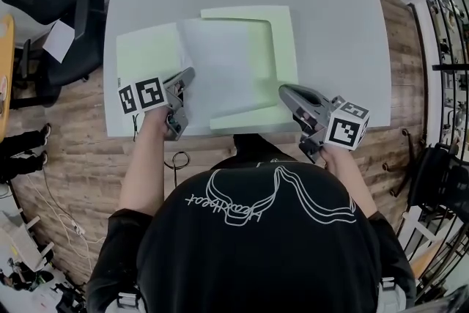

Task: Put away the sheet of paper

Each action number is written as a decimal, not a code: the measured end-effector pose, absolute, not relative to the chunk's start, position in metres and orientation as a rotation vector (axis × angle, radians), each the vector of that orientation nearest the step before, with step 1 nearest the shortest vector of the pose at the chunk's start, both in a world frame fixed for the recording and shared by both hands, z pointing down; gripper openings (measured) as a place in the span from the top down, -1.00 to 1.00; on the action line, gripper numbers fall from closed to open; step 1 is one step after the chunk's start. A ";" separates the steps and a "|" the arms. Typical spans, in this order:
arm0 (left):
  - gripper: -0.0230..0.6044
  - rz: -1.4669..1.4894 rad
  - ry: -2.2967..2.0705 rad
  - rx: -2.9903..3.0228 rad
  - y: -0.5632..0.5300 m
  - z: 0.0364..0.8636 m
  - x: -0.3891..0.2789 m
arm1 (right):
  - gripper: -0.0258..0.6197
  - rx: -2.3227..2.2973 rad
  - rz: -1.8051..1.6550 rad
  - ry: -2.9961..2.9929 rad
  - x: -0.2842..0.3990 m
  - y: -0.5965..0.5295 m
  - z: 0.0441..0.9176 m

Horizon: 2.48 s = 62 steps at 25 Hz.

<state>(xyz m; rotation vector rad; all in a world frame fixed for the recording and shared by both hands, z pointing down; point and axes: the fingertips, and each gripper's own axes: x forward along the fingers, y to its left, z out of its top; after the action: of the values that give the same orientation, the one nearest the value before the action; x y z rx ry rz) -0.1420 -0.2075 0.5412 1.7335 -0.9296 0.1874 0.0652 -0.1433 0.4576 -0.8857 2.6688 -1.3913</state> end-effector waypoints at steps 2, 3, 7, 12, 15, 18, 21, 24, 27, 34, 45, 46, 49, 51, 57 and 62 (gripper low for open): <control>0.89 0.196 -0.923 1.740 -0.208 0.542 -0.138 | 0.89 -0.895 -1.395 2.661 0.067 -0.144 0.459; 0.89 0.200 -0.920 1.743 -0.208 0.543 -0.135 | 0.89 -0.900 -1.396 2.657 0.068 -0.145 0.459; 0.89 0.200 -0.913 1.740 -0.210 0.547 -0.126 | 0.89 -0.909 -1.385 2.653 0.071 -0.146 0.459; 0.89 0.206 -0.885 1.735 -0.207 0.550 -0.112 | 0.89 -0.920 -1.385 2.643 0.077 -0.144 0.460; 0.89 0.215 -0.875 1.737 -0.209 0.550 -0.103 | 0.89 -0.931 -1.384 2.634 0.083 -0.145 0.460; 0.89 0.224 -0.863 1.739 -0.209 0.552 -0.094 | 0.89 -0.947 -1.386 2.618 0.090 -0.144 0.463; 0.89 0.226 -0.848 1.741 -0.210 0.554 -0.089 | 0.89 -0.963 -1.384 2.606 0.094 -0.144 0.464; 0.89 0.236 -0.836 1.744 -0.211 0.555 -0.083 | 0.89 -0.971 -1.383 2.597 0.099 -0.144 0.464; 0.89 0.254 -0.809 1.764 -0.212 0.554 -0.075 | 0.89 -0.980 -1.385 2.588 0.102 -0.145 0.465; 0.89 0.276 -0.786 1.778 -0.212 0.557 -0.061 | 0.89 -0.974 -1.397 2.578 0.105 -0.145 0.469; 0.64 0.344 -0.716 1.829 -0.202 0.556 -0.041 | 0.89 -0.946 -1.406 2.573 0.101 -0.148 0.469; 0.54 0.355 -0.714 1.837 -0.201 0.556 -0.040 | 0.89 -0.943 -1.405 2.575 0.101 -0.148 0.469; 0.37 0.385 -0.769 1.859 -0.203 0.556 -0.045 | 0.89 -0.932 -1.402 2.580 0.098 -0.147 0.467; 0.31 0.369 -0.817 1.869 -0.206 0.552 -0.051 | 0.89 -0.922 -1.399 2.582 0.097 -0.146 0.465; 0.25 0.269 -0.892 1.857 -0.212 0.534 -0.076 | 0.89 -0.897 -1.371 2.598 0.091 -0.143 0.454; 0.26 0.201 -0.915 1.894 -0.202 0.504 -0.091 | 0.89 -0.873 -1.308 2.635 0.084 -0.138 0.433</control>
<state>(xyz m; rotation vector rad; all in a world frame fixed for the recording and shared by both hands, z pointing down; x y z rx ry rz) -0.0906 -0.2022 0.5043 1.8936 -0.9151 0.2014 0.0843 -0.1380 0.4333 -0.8728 2.6347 -1.3084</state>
